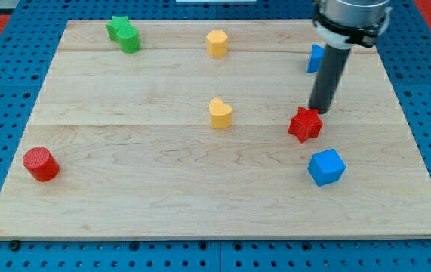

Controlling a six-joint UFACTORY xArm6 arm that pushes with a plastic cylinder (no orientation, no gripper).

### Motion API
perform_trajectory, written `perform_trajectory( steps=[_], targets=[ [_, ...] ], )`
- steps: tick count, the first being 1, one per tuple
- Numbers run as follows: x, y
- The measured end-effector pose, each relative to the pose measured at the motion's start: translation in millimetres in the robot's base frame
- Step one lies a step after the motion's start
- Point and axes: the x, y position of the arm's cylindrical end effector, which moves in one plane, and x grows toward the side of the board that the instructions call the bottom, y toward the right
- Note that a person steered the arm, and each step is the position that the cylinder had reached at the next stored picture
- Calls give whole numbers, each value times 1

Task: Push the red star closer to the red circle

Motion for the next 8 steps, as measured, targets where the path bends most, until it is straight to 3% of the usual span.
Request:
perform_trajectory(
  steps=[2,6,8],
  targets=[
    [35,11],
    [31,-72],
    [17,-79]
  ],
)
